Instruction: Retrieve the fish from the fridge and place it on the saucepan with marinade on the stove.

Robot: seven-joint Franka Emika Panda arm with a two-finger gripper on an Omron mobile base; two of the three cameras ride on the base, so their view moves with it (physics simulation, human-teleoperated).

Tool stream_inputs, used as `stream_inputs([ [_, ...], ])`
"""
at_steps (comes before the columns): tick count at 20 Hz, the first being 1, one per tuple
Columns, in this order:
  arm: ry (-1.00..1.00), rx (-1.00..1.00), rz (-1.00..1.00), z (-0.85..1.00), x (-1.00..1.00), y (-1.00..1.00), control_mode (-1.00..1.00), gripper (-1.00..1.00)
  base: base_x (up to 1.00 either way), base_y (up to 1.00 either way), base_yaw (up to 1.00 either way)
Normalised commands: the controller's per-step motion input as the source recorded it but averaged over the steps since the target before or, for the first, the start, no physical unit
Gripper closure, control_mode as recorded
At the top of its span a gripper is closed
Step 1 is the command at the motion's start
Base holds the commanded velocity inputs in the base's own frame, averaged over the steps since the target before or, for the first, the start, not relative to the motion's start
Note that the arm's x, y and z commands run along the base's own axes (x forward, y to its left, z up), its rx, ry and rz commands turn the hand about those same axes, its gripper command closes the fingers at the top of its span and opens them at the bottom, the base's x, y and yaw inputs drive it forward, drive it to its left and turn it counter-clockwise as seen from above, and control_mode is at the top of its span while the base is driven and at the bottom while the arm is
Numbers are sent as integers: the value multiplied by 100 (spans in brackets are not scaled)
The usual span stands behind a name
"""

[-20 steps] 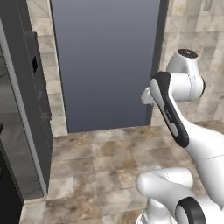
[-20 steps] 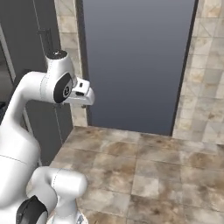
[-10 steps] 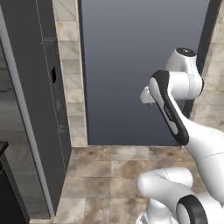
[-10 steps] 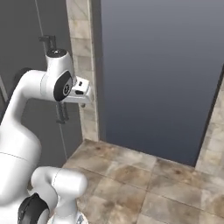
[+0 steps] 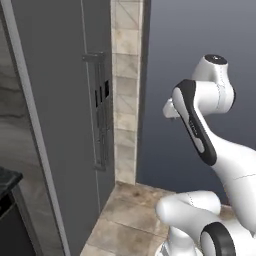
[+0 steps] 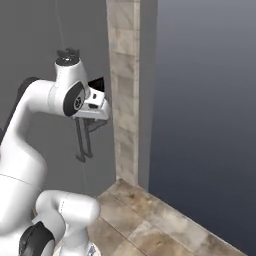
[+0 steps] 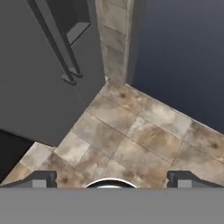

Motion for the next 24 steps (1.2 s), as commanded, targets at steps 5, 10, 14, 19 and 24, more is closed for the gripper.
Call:
stream_inputs([
  [5, 0, 0, 0, 0, 0, 0, 100, -100, 83, -30, 67],
  [10, 0, 0, 0, 0, 0, 0, 100, -100, 14, -36, 72],
  [14, 0, 0, 0, 0, 0, 0, 100, -100, 1, -37, 75],
  [19, 0, 0, 0, 0, 0, 0, 100, -100, 0, -56, 64],
  [24, 0, 0, 0, 0, 0, 0, 100, -100, 0, -79, 34],
])
